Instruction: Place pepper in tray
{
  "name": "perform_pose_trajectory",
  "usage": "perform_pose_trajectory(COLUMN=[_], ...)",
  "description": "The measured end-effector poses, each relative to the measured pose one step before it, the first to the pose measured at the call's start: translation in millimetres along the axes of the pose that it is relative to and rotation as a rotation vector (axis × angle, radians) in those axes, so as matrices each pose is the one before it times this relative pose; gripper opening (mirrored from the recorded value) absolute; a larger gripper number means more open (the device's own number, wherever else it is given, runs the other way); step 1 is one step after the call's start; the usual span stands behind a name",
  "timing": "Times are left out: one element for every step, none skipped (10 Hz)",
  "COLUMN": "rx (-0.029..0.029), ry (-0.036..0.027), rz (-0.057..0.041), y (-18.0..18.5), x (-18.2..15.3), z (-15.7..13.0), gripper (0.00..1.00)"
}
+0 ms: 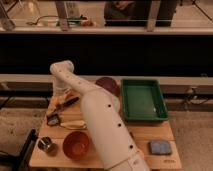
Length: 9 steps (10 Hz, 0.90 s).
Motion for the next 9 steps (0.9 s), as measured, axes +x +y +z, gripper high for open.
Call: perform_pose_trajectory(rx=[-0.0042, -0.00645, -0.00195, -0.00182, -0.00133, -0.00206, -0.00095, 0.00075, 0.00362], ry=[-0.00282, -0.00347, -0.0063, -0.0047, -0.00513, -0.0046, -0.00022, 0.00188, 0.00347], rz=[-0.00406, -0.00835, -0.01236, -0.00938, -0.01217, -0.01355, -0.01061, -0.01233, -0.01618], y=[2.25, 3.27, 2.67, 2.31, 2.54, 2.26, 0.92, 0.25, -0.71], x=[0.77, -0.4, -2.47, -1.56, -2.05, -3.36, -3.27, -4.38, -5.9], z=[2.36, 3.12, 2.73, 1.14, 0.09, 0.86, -0.02, -0.92, -3.03], gripper=[0.55, 0.54, 0.47, 0.42, 0.35, 0.32, 0.28, 0.21, 0.18])
